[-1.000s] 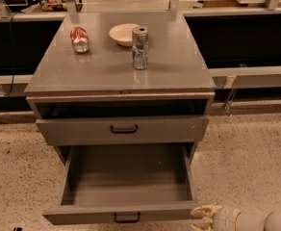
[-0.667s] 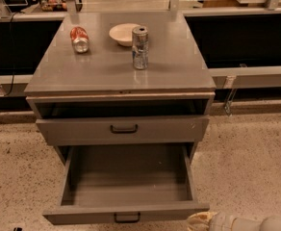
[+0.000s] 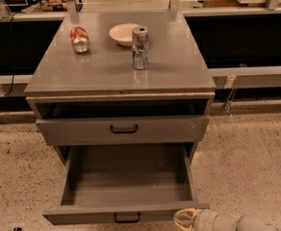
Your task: Close middle drawer
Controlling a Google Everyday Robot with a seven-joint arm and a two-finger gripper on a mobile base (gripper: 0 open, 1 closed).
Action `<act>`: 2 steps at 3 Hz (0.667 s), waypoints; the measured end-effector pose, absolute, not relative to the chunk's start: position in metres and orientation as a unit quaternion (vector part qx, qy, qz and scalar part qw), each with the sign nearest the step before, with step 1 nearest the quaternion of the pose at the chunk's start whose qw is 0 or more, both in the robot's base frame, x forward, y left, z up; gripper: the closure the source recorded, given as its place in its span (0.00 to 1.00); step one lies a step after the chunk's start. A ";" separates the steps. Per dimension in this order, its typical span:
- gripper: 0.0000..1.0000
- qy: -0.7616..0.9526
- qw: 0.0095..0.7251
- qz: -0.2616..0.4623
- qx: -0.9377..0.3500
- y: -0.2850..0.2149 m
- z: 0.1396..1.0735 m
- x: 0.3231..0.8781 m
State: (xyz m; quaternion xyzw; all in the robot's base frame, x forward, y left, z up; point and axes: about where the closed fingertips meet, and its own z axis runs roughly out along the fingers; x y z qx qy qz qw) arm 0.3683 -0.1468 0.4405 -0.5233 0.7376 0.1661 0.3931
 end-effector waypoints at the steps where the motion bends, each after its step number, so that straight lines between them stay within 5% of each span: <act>1: 1.00 0.732 0.422 0.179 -0.505 -0.130 0.400 0.379; 2: 1.00 0.727 0.438 0.183 -0.497 -0.122 0.377 0.388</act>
Offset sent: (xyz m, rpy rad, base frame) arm 0.0292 0.0296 -0.0898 0.1294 -0.0754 -0.0445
